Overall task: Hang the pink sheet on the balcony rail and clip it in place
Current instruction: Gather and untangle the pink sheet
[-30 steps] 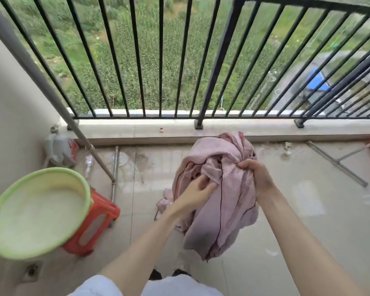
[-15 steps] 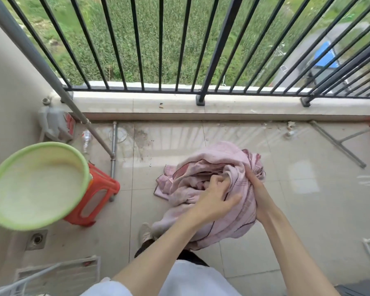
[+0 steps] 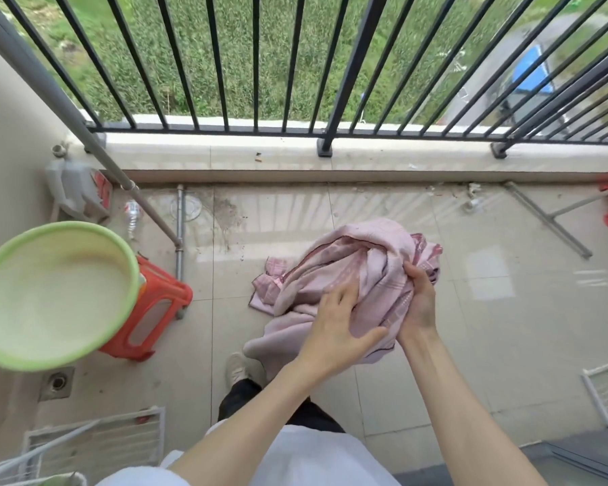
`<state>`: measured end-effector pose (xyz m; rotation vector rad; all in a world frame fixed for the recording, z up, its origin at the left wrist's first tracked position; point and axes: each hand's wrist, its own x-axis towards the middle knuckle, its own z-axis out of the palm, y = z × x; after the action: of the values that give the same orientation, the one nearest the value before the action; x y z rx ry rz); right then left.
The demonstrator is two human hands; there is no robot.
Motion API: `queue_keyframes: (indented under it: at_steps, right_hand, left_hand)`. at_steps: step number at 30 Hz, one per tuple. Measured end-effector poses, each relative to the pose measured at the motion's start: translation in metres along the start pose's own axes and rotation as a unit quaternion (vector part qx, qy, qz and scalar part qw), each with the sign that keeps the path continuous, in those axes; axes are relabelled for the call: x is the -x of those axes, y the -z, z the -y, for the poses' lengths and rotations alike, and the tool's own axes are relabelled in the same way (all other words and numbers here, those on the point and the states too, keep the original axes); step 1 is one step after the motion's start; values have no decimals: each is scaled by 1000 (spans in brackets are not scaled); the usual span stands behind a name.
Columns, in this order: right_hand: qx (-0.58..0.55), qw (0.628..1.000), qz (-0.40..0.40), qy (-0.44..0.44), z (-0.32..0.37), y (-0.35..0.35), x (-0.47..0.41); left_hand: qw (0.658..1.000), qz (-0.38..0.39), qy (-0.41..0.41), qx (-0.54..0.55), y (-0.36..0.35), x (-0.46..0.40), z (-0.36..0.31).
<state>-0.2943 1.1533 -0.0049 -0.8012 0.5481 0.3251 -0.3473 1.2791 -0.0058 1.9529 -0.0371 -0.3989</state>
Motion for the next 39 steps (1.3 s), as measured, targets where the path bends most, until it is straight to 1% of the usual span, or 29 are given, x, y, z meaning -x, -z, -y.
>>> queue_keyframes:
  at_steps: [2, 4, 7, 10, 11, 13, 15, 17, 18, 19, 20, 22, 24, 25, 28, 31, 34, 37, 39]
  right_hand:
    - [5, 1000, 14, -3, -1, -11, 1]
    - [-3, 999, 31, -17, -3, -21, 2]
    - [20, 998, 43, -44, -1, -30, -1]
    - [66, 988, 97, -104, -1, -41, 2]
    - [90, 982, 112, -119, -4, -43, 3]
    - [145, 972, 118, -141, -7, -49, 3]
    - [207, 961, 116, -143, -9, -53, 2]
    - [265, 951, 108, -115, -14, -53, -3]
    - [284, 948, 104, -103, -17, -53, -4]
    - [292, 946, 100, -98, -21, -51, -4]
    - [297, 945, 95, -98, -24, -49, -4]
    - [315, 941, 79, -100, -28, -46, -4]
    - [320, 940, 66, -96, -27, -45, -4]
    - [316, 943, 54, -88, -26, -45, -5]
    - [314, 947, 22, -58, -18, -46, -7]
    - [328, 944, -10, -23, -10, -48, -11]
    - [277, 960, -43, 9, 1, -48, -14]
    - [212, 976, -53, 24, 14, -49, -15]
    - [192, 980, -43, 34, 23, -53, -14]
  left_hand:
    - [999, -38, 22, 28, 2, -3, 0]
    - [997, -60, 38, 32, 4, -8, 1]
    - [996, -50, 60, 50, 11, -9, 15]
    - [991, -48, 95, 83, 22, -7, 25]
    - [989, -49, 97, 103, 26, -7, 26]
    - [985, -54, 80, 145, 34, -11, 31]
    - [985, -42, 66, 153, 46, -11, 37]
    - [983, 2, 65, 175, 59, -10, 41]
    - [978, 20, 69, 196, 65, -9, 40]
    - [973, 22, 79, 216, 70, -7, 37]
    - [965, 5, 92, 244, 72, -6, 33]
    - [960, -59, 124, 243, 74, -6, 24]
    - [971, -112, 128, 169, 75, -11, 25]
    - [977, -123, 117, 133, 76, -15, 27]
    - [979, -150, 111, 86, 85, -25, 29]
    - [968, -191, 127, 103, 96, -31, 31]
    - [954, -237, 139, 123, 109, -32, 34]
    - [944, -266, 112, 163, 125, -36, 29]
    - [940, -270, 81, 193, 133, -40, 17]
